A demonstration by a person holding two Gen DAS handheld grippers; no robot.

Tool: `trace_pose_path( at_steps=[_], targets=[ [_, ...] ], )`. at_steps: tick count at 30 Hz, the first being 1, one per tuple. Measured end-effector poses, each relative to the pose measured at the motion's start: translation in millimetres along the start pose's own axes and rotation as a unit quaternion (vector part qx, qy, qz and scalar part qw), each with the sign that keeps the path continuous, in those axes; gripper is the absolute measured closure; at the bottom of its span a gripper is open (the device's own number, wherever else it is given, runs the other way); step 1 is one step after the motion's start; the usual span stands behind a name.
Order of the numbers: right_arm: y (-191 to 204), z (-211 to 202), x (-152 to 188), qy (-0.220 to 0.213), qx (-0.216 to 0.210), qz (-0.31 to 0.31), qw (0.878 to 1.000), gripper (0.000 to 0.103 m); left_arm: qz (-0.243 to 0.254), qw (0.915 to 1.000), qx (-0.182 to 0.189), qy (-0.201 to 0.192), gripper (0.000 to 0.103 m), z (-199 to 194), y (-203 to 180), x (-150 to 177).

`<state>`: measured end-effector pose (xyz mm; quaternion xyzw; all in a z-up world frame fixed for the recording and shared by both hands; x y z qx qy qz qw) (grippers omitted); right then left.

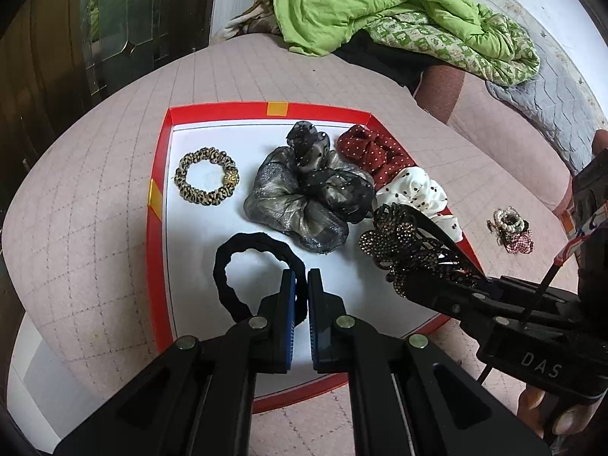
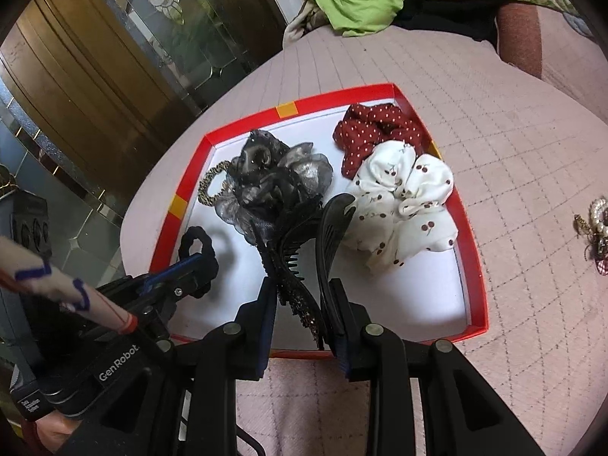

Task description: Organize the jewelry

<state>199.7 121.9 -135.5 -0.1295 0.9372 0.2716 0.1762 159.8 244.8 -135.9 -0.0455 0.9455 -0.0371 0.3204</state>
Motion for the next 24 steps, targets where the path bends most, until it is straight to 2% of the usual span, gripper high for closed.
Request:
trace_pose_path(
  at_steps=[24],
  targets=[
    [-4.3, 10.0, 4.2, 0.010, 0.007, 0.001, 1.000, 0.071, -0.008, 0.9999, 0.006, 0.010, 0.096, 8.0, 3.0, 2.2]
  ],
)
Point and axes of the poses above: each gripper's, at about its wrist camera, not at the fingertips, and z roughly the way its jaws point, y to its left, x to its underside, the point moved 5 cm from there along z, roughly the way its jaws point, and after that the axes turned 11 degrees about z, right-handed, at the moved point
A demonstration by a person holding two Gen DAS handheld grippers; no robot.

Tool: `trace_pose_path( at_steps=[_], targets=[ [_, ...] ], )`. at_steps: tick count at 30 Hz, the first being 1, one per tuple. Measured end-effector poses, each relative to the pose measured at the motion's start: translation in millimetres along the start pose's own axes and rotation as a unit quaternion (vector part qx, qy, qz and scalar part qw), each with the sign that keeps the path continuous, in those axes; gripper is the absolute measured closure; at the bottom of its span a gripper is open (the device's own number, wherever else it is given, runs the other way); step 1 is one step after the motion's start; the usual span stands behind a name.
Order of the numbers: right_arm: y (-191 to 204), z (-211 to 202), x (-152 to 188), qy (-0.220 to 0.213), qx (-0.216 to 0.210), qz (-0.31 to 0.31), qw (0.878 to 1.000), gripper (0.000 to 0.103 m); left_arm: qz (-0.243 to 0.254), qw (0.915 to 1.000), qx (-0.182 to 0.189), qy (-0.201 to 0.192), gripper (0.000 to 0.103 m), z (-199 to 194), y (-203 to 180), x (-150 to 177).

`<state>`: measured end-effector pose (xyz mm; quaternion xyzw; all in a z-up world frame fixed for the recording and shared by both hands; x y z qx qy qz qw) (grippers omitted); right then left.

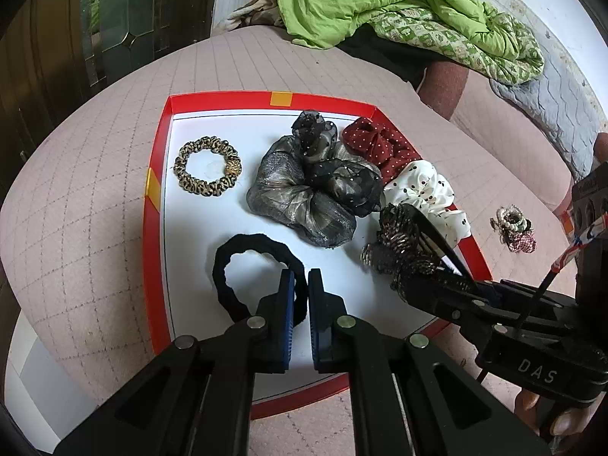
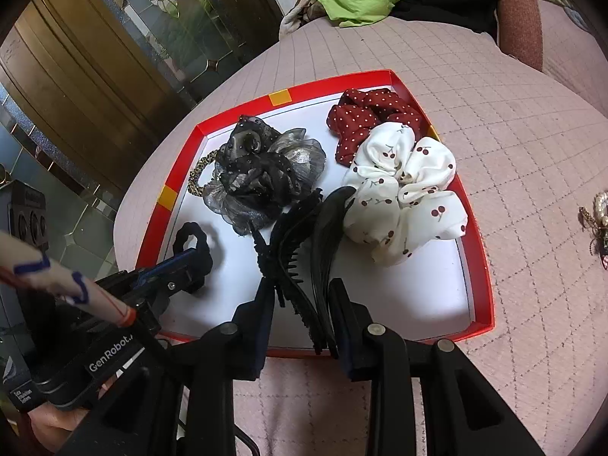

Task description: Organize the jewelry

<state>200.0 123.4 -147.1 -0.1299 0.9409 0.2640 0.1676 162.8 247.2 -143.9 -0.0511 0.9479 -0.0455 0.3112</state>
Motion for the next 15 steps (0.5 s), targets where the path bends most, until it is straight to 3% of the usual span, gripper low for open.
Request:
trace_pose_path(
  at_steps=[4, 8, 10, 12, 15],
  targets=[
    [0.1, -6.1, 0.4, -0.005, -0.004, -0.004, 1.000, 0.060, -0.004, 1.0000, 0.004, -0.002, 0.096, -2.4, 0.8, -0.6],
    [1.0, -15.8, -0.6, -0.013, -0.010, -0.005, 1.000, 0.060, -0.006, 0.9999, 0.009, -0.006, 0.095, -7.5, 1.4, -3.0],
    [0.9, -21.6, -1.3, -0.017, -0.014, -0.003, 1.000, 0.060, -0.005, 0.9999, 0.010, -0.010, 0.089, -11.2, -0.6, -4.5],
    [1.2, -26.7, -1.6, -0.020, -0.018, -0.002, 1.000, 0.060, -0.005, 0.9998, 0.007, -0.016, 0.070, -15.8, -1.7, -5.8],
    [1.8, -36.3, -1.3, -0.028, -0.025, 0.000, 0.999, 0.060, 0.000, 0.9997, 0.005, -0.023, 0.069, -21.5, -3.5, -8.2]
  ],
)
Point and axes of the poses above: each gripper's, at about its wrist camera, not at the fingertips, and z roughly the way its jaws point, y to its left, x to its underside, the point moved 5 cm from there along z, roughly the way its jaws point, and after that the axes turned 11 degrees about z, right-handed, at the moved point
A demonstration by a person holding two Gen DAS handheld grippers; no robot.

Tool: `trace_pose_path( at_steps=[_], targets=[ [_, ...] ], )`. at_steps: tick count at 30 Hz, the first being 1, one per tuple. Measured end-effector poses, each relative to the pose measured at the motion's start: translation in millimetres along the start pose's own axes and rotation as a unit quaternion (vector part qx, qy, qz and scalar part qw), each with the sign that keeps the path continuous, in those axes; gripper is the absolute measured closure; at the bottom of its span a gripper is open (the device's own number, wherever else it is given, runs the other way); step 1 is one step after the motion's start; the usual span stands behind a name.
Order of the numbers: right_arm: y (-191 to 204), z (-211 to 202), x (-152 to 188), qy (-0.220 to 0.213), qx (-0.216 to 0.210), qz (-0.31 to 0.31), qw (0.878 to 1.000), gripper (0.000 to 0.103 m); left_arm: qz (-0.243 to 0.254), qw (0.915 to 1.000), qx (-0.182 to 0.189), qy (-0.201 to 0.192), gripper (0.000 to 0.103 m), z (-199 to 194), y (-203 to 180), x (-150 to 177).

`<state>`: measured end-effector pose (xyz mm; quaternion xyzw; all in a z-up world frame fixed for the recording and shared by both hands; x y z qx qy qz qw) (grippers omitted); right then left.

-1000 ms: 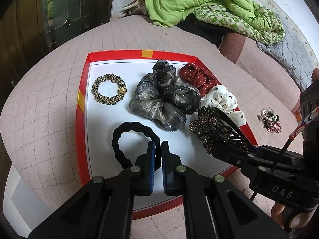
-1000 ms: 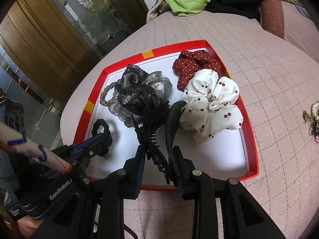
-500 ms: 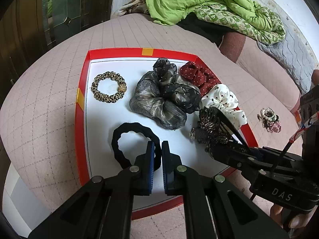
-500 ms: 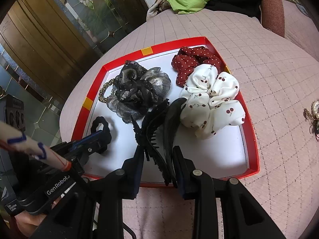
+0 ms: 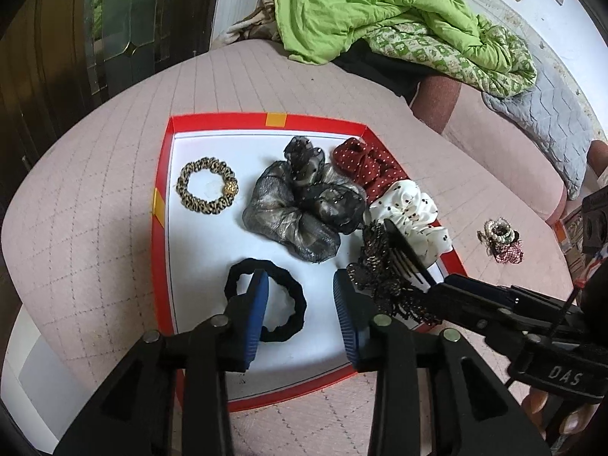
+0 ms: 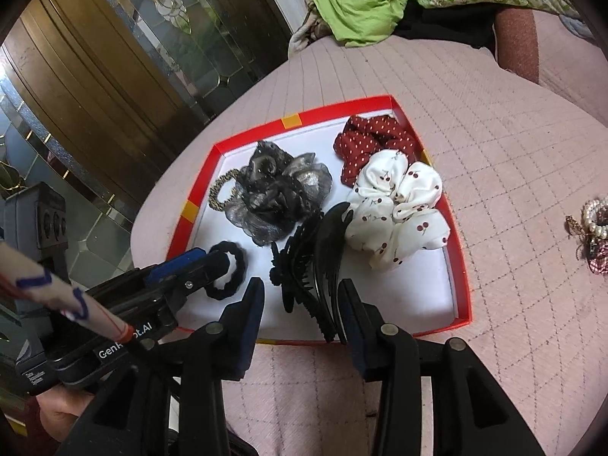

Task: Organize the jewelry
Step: 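Open the right tool to drop the claw clip while the left tool releases the hair tie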

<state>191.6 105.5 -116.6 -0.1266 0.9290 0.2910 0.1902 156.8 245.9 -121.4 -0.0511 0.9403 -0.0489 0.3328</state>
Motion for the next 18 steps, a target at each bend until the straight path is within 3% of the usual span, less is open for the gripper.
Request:
trace_pose_path(
  at_steps=[11, 18],
  targets=[
    [-33.4, -48.6, -3.1, -0.042, 0.001, 0.032, 0.999, 0.060, 0.023, 0.9996, 0.001, -0.015, 0.069, -16.9, -24.3, -11.5],
    [-107.1, -87.6, 3.1, -0.070, 0.038, 0.084, 0.993, 0.060, 0.071, 0.9971, 0.010, -0.023, 0.069, -22.7, -68.4, -23.2]
  ],
)
Point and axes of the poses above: each gripper's, at about its wrist camera, not at the fingertips, and z roughly the way its jaws point, y to its left, x to its underside, the point moved 5 cm from there along z, roughly the way its jaws point, and after that the axes turned 11 degrees about z, right-handed, at the moved point
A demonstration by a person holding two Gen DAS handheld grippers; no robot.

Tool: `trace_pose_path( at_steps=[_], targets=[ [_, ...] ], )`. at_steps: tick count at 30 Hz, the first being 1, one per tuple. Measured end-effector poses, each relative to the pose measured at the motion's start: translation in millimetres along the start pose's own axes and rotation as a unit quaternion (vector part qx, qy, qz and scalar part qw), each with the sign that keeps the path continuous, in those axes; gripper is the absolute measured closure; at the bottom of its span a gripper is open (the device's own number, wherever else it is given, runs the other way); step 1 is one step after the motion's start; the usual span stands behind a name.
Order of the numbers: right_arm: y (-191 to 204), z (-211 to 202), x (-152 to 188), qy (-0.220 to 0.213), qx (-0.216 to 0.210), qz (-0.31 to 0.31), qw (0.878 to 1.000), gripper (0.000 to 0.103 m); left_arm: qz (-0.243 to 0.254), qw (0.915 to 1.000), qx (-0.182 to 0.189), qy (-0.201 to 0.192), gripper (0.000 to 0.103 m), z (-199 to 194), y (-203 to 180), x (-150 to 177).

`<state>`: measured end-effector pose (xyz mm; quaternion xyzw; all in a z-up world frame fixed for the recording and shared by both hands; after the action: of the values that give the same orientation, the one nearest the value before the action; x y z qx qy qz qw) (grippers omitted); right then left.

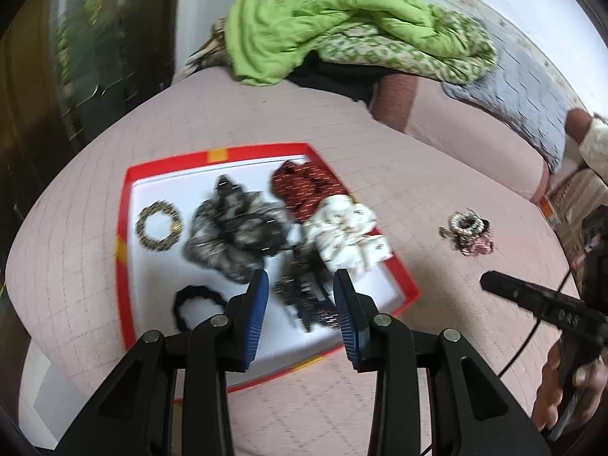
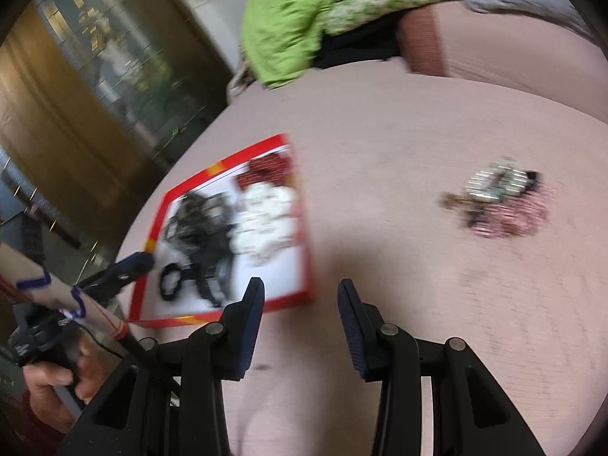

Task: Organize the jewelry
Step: 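Open the right tool to drop the claw clip while the left tool releases the hair tie, then grasp the red plaid scrunchie with the right tool while the left tool grasps the black snap clip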

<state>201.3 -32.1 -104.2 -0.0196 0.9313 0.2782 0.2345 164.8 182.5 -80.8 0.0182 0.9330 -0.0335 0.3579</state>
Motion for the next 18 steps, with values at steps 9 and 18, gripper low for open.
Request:
trace_pose_path(
  at_steps=[9, 18],
  targets=[
    [-144.0, -32.5, -41.4, -0.046, 0.072, 0.181, 0.980, 0.060, 0.048, 0.9986, 0.020, 0.003, 0.069, 9.4, -51.6, -11.3],
    [-172.3, 15.1, -81.6, -0.038, 0.054, 0.233, 0.970, 0.060, 0.071, 0.9970, 0.028, 0.016, 0.069, 26.7, -74.7, -19.5]
  ],
)
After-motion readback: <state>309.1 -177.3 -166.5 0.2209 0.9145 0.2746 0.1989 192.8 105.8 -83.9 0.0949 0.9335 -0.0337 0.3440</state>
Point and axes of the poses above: each gripper's, at about its wrist camera, not at the fingertips, and z roughly the way its jaws point, y to its left, x to its underside, the point moved 5 cm from there along z, roughly the way its jaws point, and after that the axes turned 11 degrees about z, right-handed, at the moved point
